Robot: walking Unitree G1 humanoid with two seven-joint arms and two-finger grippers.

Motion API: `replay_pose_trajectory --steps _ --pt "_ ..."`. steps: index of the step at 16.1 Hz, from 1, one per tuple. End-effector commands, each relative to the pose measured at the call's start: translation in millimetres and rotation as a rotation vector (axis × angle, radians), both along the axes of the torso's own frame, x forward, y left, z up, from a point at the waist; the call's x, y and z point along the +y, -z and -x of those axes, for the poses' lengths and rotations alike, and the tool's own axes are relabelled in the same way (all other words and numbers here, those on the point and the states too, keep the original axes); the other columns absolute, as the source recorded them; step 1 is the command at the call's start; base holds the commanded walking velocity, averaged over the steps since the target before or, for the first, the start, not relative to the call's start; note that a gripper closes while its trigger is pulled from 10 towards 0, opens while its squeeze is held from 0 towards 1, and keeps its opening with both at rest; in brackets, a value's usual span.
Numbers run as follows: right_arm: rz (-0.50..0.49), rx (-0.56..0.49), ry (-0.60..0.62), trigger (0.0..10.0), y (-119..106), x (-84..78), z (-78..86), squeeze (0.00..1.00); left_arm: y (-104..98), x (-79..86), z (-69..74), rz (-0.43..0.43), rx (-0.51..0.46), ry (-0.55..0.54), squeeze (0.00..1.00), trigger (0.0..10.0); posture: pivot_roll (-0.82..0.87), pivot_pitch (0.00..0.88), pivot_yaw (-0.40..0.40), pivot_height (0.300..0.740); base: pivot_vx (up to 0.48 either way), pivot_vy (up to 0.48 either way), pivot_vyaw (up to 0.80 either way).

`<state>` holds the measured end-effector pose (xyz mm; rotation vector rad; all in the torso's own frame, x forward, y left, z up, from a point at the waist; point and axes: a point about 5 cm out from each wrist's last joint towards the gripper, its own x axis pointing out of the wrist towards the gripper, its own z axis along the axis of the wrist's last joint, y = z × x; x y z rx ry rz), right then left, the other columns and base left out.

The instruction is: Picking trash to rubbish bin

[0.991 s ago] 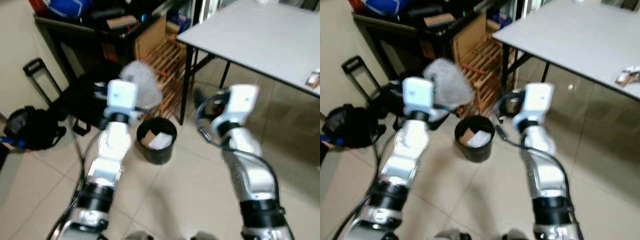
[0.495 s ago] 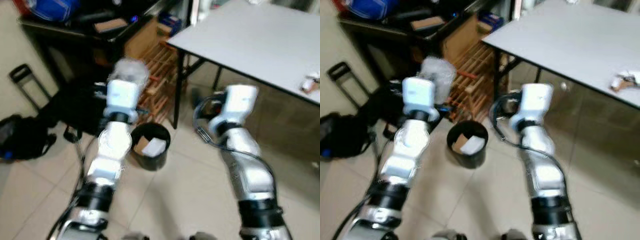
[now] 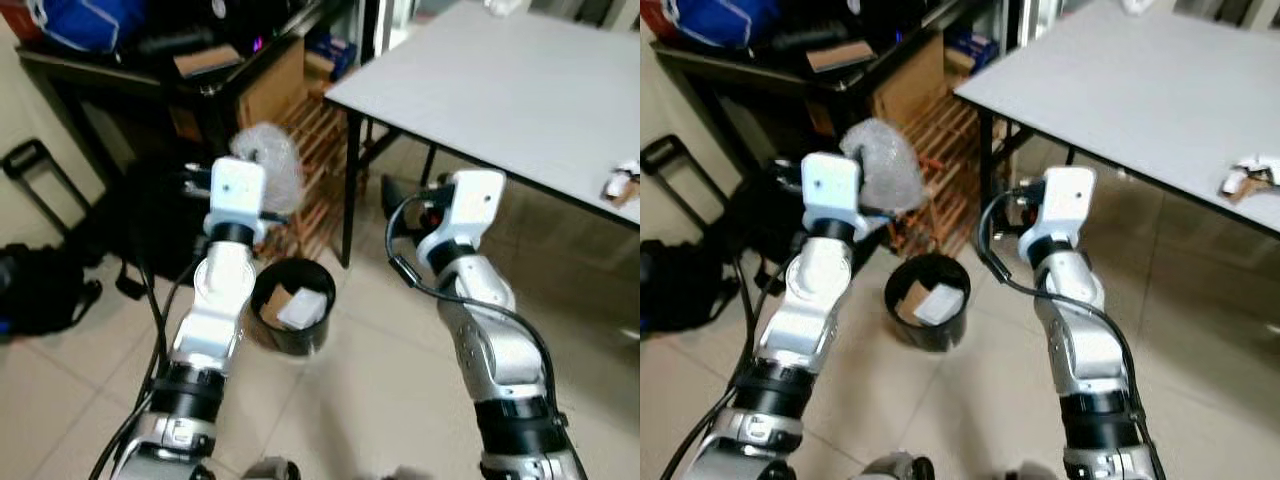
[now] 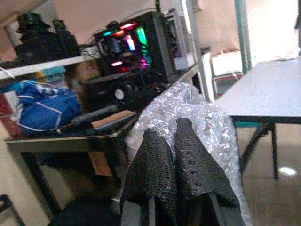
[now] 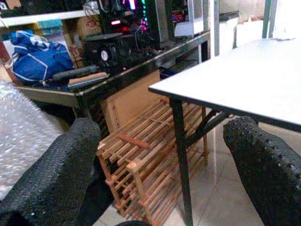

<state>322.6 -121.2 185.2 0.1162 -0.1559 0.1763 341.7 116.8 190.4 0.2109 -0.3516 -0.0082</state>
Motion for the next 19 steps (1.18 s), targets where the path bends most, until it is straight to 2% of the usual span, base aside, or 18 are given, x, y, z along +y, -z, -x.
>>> replay_pose_trajectory --steps 1,11,19 --pt "0.010 0.001 0.024 10.0 0.6 -7.3 0.3 0.00 -0.6 -8.4 0.7 0.000 0.002 0.026 0.00 10.0 -0.06 0.143 0.073 0.740 0.326 0.000 0.00" --pt "0.027 -0.004 0.015 10.0 0.6 -5.6 -0.4 0.00 -1.2 -10.3 0.5 0.001 -0.002 0.033 0.00 10.0 -0.07 0.120 0.072 0.740 0.327 0.000 0.00" --pt "0.035 0.002 0.009 10.0 1.5 -6.0 -0.3 0.00 -1.4 -10.5 -0.2 0.004 -0.001 0.029 0.00 10.0 -0.06 0.137 0.065 0.740 0.325 0.000 0.00"
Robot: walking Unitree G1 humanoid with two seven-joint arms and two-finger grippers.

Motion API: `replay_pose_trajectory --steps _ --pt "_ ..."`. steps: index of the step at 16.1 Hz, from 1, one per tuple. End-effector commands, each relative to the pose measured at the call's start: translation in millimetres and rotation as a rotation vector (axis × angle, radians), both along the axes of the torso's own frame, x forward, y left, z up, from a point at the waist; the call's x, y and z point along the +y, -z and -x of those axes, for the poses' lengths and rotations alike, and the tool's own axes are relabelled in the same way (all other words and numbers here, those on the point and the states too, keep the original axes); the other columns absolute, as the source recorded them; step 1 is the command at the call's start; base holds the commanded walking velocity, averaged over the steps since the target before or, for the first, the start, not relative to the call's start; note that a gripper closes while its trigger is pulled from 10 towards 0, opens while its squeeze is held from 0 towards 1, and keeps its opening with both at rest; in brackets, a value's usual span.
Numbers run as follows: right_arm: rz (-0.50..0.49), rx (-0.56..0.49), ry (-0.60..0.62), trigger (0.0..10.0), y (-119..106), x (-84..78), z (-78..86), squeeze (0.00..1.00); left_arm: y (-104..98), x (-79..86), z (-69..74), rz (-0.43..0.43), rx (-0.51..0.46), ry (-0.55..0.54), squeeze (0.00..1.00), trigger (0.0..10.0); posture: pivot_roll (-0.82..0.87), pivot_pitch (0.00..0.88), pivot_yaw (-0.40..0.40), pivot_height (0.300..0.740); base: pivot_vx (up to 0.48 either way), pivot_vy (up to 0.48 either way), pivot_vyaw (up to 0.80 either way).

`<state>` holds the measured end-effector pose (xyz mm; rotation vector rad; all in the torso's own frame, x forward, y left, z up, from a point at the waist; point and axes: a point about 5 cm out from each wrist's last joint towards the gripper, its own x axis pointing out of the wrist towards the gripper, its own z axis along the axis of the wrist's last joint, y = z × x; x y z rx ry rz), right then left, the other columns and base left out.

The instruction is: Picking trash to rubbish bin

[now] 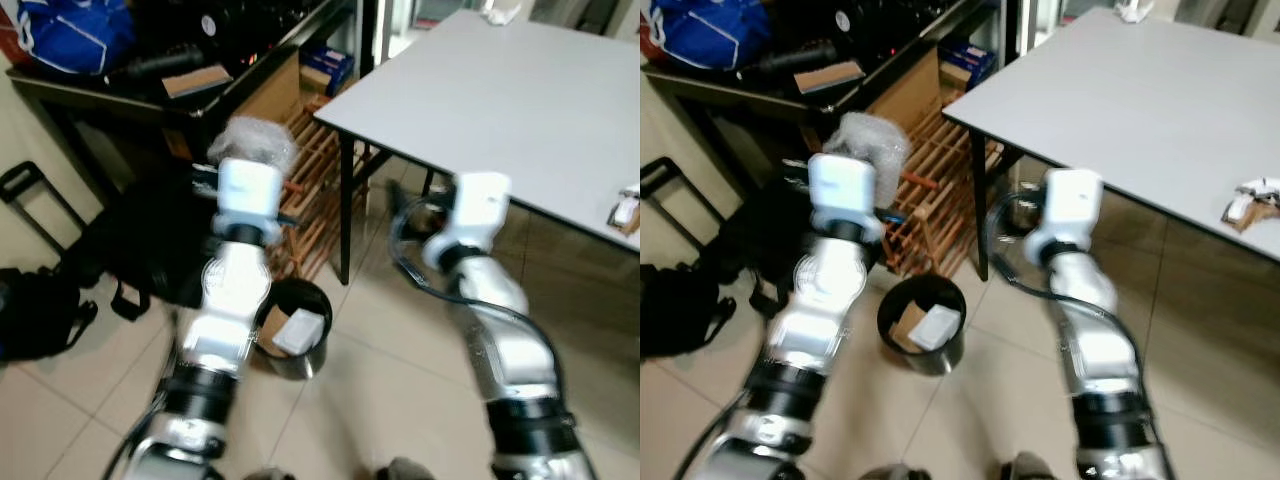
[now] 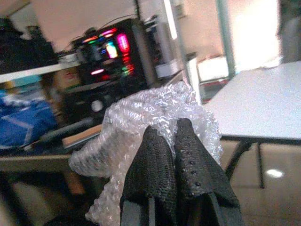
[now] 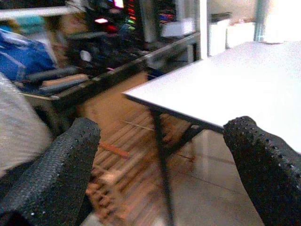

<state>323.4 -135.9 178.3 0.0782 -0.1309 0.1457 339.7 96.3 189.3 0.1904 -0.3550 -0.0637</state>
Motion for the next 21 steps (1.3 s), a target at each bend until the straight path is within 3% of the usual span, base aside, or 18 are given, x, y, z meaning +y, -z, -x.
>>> replay_pose_trajectory --steps 1,10,14,21 --pt "-0.001 -0.021 -0.025 10.0 -5.4 8.6 0.3 0.00 -2.5 10.4 -2.4 -0.005 -0.004 -0.031 0.00 10.0 -0.06 0.138 0.064 0.740 0.326 0.000 0.00" --pt "0.033 -0.025 -0.039 10.0 -5.6 10.0 0.6 0.00 -2.5 11.6 -2.8 -0.002 -0.004 -0.037 0.00 10.0 -0.06 0.144 0.062 0.740 0.328 0.000 0.00" --pt "0.024 -0.028 -0.038 10.0 -5.7 11.0 0.6 0.00 -3.0 11.5 -3.4 -0.004 -0.005 -0.036 0.00 10.0 -0.06 0.142 0.064 0.740 0.325 0.000 0.65" --pt "0.016 -0.016 -0.026 10.0 -3.4 9.3 -0.3 0.00 -3.8 12.0 -4.1 -0.007 -0.007 -0.033 0.00 10.0 -0.06 0.143 0.068 0.740 0.326 0.000 0.00"
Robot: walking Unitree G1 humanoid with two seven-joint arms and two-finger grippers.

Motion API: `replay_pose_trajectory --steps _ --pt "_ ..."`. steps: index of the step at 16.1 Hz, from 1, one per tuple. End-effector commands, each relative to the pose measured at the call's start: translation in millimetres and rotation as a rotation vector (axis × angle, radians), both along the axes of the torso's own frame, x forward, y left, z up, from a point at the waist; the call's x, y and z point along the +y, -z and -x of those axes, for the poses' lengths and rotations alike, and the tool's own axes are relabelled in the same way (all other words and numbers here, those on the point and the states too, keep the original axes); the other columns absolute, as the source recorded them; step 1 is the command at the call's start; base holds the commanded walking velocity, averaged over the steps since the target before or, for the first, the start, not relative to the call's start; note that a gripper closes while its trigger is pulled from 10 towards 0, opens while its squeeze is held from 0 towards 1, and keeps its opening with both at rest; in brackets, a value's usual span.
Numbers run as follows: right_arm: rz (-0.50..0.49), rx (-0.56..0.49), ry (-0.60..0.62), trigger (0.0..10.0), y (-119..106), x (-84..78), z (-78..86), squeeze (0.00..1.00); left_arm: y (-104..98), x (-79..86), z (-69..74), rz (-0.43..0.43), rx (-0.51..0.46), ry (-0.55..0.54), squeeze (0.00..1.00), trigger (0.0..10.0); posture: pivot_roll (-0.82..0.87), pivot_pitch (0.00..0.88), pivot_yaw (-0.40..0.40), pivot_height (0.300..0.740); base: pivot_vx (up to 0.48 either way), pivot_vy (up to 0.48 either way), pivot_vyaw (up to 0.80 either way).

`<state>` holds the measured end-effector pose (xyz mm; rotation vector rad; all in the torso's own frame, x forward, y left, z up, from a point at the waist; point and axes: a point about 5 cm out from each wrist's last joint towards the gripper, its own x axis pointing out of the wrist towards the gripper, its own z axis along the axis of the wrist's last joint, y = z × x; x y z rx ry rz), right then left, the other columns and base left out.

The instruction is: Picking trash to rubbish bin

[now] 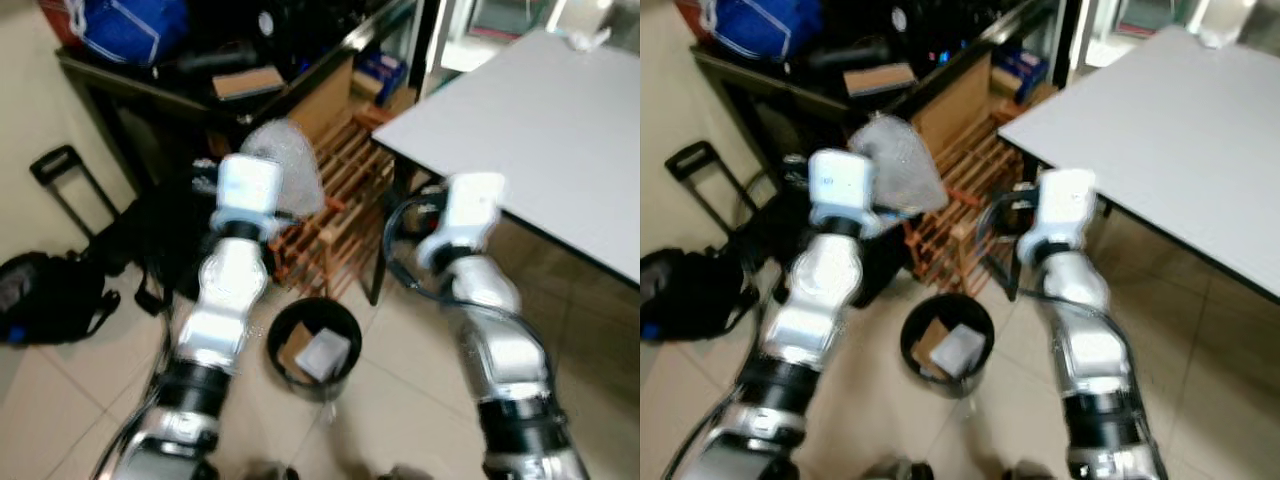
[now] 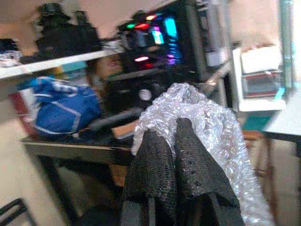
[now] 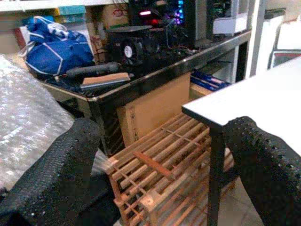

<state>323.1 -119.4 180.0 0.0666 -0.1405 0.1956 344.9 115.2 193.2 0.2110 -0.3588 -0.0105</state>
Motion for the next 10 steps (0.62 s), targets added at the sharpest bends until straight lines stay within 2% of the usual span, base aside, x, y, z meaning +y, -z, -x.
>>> replay_pose_trajectory --steps 1,10 --pt "0.002 -0.002 0.023 10.0 -1.3 -7.3 -0.6 0.00 0.1 -7.1 1.1 0.004 0.002 0.022 0.00 10.0 -0.06 0.142 0.069 0.740 0.326 0.000 0.00" --pt "0.001 -0.001 0.017 10.0 -1.0 -6.1 -0.6 0.00 1.1 -8.0 1.1 0.002 0.008 0.023 0.00 10.0 -0.06 0.139 0.067 0.740 0.327 0.000 0.00"
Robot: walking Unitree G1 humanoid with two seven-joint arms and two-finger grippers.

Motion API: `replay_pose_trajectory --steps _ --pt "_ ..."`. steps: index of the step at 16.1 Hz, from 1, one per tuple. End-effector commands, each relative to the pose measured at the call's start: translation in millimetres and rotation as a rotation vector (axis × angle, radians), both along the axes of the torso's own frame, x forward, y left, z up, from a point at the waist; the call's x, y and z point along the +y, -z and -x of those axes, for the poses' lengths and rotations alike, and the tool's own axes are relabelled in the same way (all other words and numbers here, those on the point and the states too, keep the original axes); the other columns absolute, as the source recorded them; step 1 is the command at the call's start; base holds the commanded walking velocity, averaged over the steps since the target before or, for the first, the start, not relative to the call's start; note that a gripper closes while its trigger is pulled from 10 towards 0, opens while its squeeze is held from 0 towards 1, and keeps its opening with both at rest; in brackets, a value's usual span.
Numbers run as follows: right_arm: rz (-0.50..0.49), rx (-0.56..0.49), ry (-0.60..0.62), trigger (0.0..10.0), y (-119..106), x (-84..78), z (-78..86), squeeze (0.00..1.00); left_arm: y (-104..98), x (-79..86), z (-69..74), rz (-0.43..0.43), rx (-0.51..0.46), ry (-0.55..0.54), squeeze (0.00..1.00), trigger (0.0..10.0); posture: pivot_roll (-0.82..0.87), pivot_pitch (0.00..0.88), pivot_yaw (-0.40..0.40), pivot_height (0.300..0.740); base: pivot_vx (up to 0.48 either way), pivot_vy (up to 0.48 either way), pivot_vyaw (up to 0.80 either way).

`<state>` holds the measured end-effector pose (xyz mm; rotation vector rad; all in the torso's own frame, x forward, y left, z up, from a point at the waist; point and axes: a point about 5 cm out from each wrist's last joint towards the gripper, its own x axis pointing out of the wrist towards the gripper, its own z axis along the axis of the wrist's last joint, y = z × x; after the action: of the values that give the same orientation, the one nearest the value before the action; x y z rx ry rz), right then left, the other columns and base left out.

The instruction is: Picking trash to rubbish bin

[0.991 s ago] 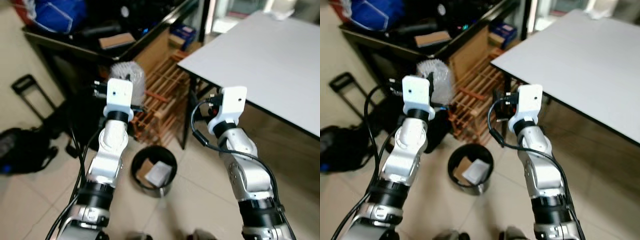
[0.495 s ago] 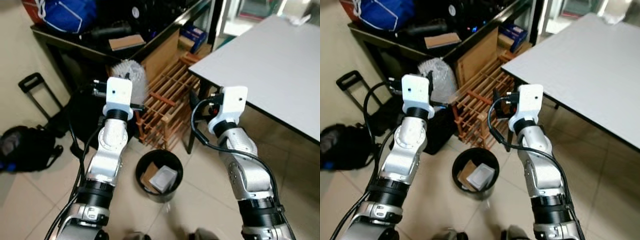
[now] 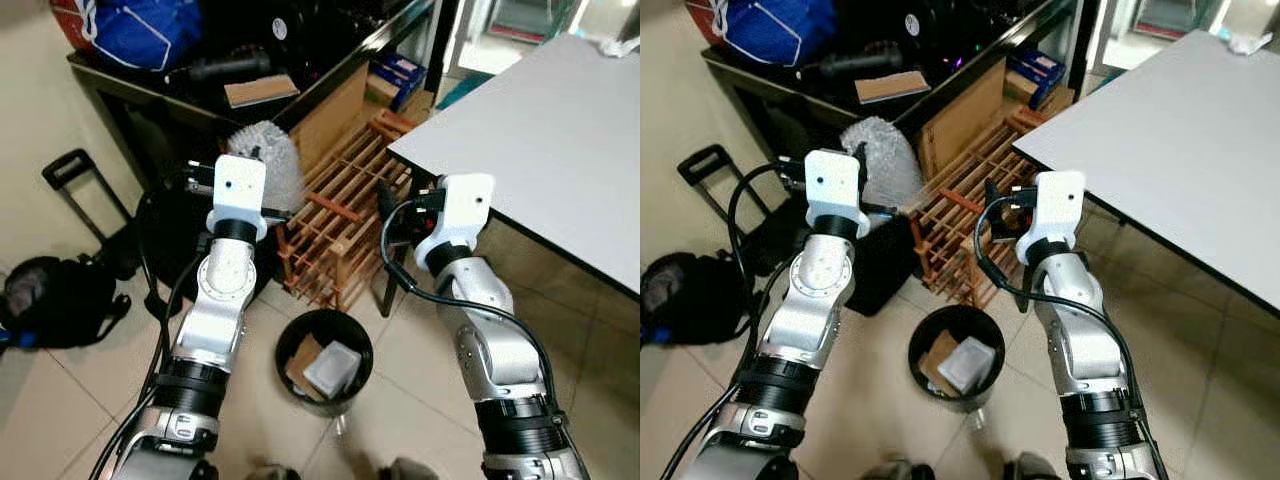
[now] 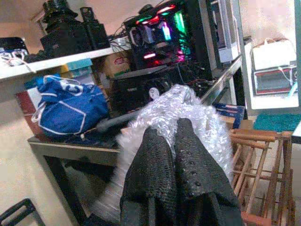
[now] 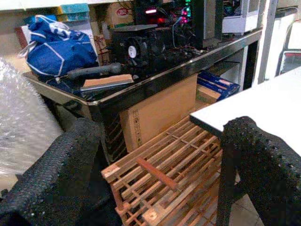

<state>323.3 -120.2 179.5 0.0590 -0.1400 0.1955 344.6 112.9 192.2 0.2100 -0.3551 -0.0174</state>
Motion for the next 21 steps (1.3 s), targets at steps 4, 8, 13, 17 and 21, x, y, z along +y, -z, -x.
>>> replay_pose_trajectory --steps 4,8,13,17,21 --pt "-0.006 0.000 0.008 10.0 -1.4 -3.8 -0.9 0.00 0.6 -5.9 1.1 0.002 0.005 0.018 0.00 10.0 -0.06 0.137 0.067 0.740 0.326 0.000 0.00" --pt "-0.006 0.001 0.005 10.0 -0.8 -3.1 -0.5 0.00 0.9 -7.2 1.5 0.003 0.006 0.022 0.00 10.0 -0.06 0.130 0.069 0.740 0.325 0.000 0.00" --pt "-0.005 0.001 0.004 10.0 -0.9 -2.3 -0.8 0.00 0.6 -7.3 1.1 0.002 0.005 0.025 0.00 10.0 -0.06 0.129 0.069 0.740 0.328 0.000 0.00" --pt "-0.007 0.003 0.004 10.0 -0.2 -2.5 -1.0 0.00 0.5 -7.0 0.7 0.000 0.006 0.022 0.00 10.0 -0.06 0.131 0.071 0.740 0.325 0.000 0.00" --pt "-0.007 0.005 0.008 10.0 0.4 -3.0 -0.8 0.00 -0.1 -6.9 0.7 0.001 0.003 0.026 0.00 10.0 -0.06 0.137 0.071 0.740 0.324 0.000 0.00"
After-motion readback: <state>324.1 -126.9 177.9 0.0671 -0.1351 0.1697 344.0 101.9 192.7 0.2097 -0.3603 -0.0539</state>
